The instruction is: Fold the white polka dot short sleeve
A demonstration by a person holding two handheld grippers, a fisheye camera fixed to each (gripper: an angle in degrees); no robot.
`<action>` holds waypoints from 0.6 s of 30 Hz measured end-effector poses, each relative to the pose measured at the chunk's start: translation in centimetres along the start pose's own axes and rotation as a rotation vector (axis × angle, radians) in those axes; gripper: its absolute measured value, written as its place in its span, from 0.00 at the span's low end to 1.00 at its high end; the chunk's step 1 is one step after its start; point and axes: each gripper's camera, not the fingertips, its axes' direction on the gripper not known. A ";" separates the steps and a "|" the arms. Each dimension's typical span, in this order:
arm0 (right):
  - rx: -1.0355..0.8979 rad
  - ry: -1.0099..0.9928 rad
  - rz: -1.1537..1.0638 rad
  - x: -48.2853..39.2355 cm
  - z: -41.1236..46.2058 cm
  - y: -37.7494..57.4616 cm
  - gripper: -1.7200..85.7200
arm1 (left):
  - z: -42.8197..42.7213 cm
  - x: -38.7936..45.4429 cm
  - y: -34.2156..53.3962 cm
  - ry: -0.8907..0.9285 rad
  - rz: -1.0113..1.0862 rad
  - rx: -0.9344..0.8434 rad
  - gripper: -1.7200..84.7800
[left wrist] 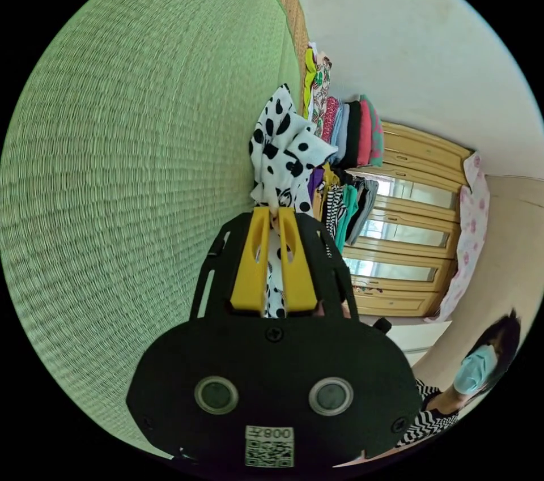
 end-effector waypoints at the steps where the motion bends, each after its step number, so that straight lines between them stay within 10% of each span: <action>1: 0.000 -0.001 0.000 -0.3 -0.4 -0.2 0.04 | -0.2 1.4 0.4 -0.003 0.017 0.002 0.06; 18: 0.178 0.157 -0.252 -15.1 -10.7 -4.0 0.04 | -17.1 30.0 20.9 0.176 0.440 0.301 0.05</action>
